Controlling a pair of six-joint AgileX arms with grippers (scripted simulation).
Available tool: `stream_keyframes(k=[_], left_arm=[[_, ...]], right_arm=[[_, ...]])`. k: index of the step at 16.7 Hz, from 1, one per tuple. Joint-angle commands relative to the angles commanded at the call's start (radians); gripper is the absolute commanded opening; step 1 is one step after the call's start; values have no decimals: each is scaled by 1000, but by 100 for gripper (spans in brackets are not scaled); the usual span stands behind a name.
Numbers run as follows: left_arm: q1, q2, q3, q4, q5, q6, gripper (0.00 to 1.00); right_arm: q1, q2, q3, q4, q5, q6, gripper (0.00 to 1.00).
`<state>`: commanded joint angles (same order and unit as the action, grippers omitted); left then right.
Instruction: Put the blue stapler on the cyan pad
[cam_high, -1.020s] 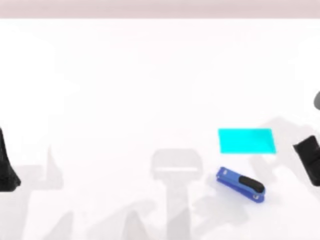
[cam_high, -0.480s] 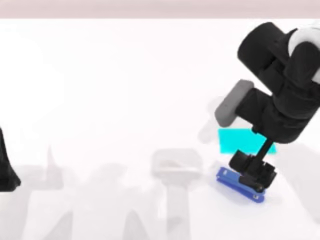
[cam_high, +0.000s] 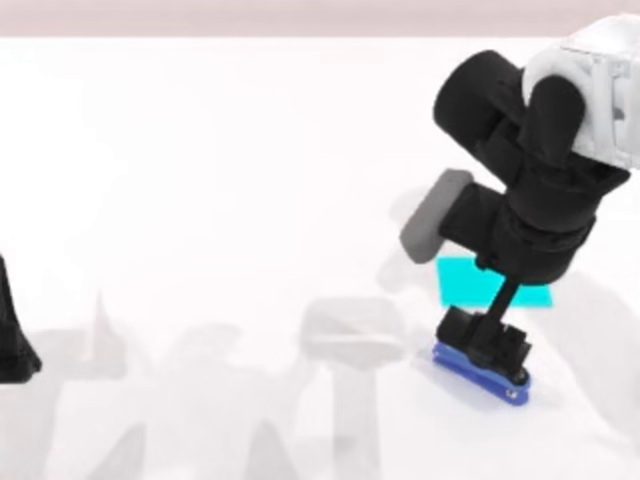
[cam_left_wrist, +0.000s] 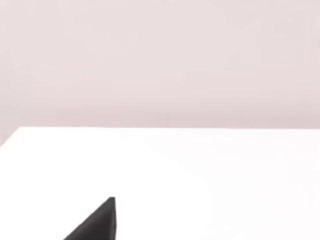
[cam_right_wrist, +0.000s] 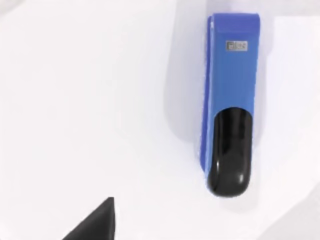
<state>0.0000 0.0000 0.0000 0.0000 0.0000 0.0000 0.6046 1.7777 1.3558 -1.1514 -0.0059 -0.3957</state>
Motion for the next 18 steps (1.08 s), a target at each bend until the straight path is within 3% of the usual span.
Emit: stream_keyframes(k=[4,11,17,18], left_arm=[[0,0,0,0,0,0,100],[0,0,0,0,0,0,100],[0,0,0,0,0,0,100],[0,0,0,0,0,0,100]], right_arm=[[-2,12,-33,41,0,0,100],[4,122,-220,348,0,6,100],[5,139,-246,385,1,7,100],[5,139,-246,385,1,7,92]])
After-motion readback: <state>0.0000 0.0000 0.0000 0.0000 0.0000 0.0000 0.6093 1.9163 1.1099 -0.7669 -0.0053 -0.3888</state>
